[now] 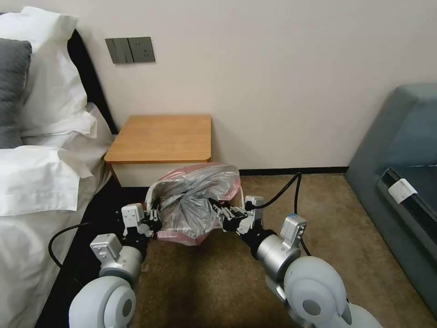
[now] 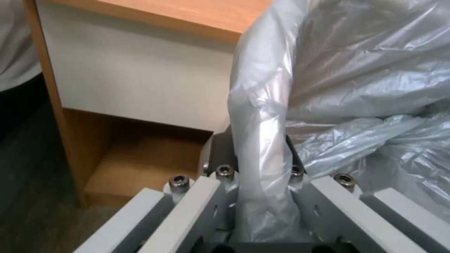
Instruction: Pick up the garbage bag from the table and place it over the trash can.
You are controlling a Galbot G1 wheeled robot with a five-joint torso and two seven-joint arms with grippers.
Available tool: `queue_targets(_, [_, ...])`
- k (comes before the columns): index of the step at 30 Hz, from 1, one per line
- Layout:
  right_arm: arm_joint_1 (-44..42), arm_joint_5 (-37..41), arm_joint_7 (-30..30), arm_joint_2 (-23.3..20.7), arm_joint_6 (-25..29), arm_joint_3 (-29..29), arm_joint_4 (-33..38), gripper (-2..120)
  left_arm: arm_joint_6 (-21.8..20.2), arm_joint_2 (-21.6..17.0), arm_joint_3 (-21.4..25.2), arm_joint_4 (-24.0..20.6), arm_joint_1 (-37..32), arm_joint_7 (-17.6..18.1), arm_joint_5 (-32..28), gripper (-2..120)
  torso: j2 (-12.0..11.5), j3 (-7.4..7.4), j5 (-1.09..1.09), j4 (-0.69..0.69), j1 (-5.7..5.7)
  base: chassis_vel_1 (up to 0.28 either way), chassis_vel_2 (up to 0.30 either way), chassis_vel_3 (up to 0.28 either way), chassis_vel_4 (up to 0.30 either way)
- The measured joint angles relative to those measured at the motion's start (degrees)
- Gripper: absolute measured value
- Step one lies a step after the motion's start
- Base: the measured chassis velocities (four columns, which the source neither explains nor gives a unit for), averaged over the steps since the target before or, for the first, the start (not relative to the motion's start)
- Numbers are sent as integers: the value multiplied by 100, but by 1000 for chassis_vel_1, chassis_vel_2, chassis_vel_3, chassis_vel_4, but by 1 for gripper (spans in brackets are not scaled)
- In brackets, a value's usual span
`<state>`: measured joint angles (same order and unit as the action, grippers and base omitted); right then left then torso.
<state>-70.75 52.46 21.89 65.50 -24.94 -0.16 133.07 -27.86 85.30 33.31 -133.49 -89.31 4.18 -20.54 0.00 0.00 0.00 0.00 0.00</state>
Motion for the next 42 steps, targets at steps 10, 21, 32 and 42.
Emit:
queue_targets(10, [-240, -181, -44, -36, 48, 60, 206, 0, -22, -5, 41, 170, 110, 28, -117, 4, 0, 0, 0, 0, 0, 0, 0, 0, 0])
queue_targets(21, [-579, -463, -70, -156, 124, 229, 387, 0, -58, -4, 94, 221, 230, 62, -271, 4, 0, 0, 0, 0, 0, 0, 0, 0, 0])
queue_targets(32, [-1013, -1028, -138, -293, 354, 455, 508, 0, -187, 25, 200, 247, 396, 167, -579, 4, 0, 0, 0, 0, 0, 0, 0, 0, 0])
queue_targets(42, [-971, -1459, -200, -288, 572, 549, 197, 0, -585, 49, 218, -56, 387, 346, -1277, 4, 0, 0, 0, 0, 0, 0, 0, 0, 0])
